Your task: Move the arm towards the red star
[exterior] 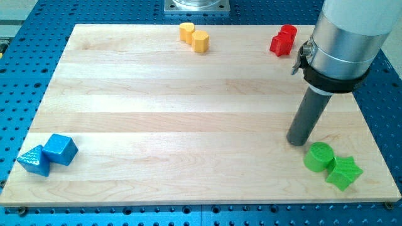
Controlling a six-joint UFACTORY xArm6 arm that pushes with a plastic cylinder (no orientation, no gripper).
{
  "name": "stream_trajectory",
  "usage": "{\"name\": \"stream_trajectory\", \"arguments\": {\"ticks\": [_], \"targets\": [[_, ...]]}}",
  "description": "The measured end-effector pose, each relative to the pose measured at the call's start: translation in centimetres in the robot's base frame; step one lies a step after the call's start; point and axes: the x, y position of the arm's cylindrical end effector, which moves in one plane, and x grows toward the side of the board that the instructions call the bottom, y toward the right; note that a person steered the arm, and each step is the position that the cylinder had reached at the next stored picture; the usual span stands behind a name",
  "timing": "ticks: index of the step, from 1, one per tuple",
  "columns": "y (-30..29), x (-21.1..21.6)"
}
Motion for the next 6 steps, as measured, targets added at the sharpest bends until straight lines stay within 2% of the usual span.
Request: {"name": "stream_trajectory", "arguments": {"ticks": [5,6], "targets": [[0.0,-0.6],[0.0,-5.7]]}}
